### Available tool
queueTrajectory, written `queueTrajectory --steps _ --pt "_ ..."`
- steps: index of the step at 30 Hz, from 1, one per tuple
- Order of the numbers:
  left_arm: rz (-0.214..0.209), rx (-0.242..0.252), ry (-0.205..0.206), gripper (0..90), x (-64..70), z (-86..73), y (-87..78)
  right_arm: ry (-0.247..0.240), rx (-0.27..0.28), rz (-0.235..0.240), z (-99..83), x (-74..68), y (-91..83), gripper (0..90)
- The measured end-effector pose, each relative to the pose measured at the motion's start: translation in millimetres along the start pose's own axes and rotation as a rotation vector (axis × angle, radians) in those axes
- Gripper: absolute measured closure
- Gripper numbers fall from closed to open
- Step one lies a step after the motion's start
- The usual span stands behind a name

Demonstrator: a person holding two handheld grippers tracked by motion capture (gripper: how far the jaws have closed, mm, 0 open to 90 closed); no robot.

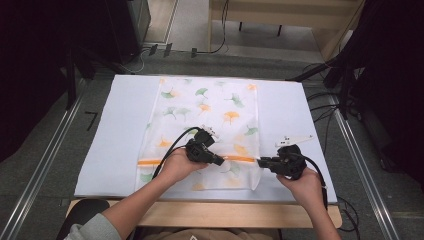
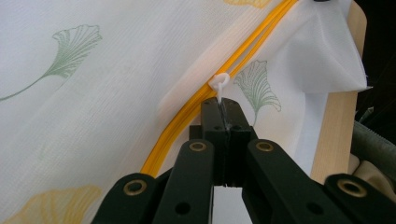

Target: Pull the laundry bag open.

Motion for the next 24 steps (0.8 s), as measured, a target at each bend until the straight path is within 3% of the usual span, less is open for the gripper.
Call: queueTrajectory --steps 4,18,24 --pt "0.004 0.001 0.018 90.0 0.9 -0.8 -3.0 -0.006 -0.002 -0.003 -0.2 -0.2 0.7 85.1" --pt "0.004 0.008 0.009 90.0 -1.2 -1.0 -2.1 -0.009 -0.005 -0.003 -0.9 0.6 1.2 84.8" --pt "0.014 0.011 -0.015 90.0 -8.1 -5.5 -7.7 -0.003 -0.008 -0.008 -1.8 2.5 0.4 84.8"
Point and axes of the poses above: each handheld gripper's, and its own axes: y roughly forward along the jaws, z roughly out of its top, x roughly to its right, the point moved 10 cm from there along y, roughly forward along the jaws, and after that the axes turned 8 degrees about -z, right-handed, at the moved point
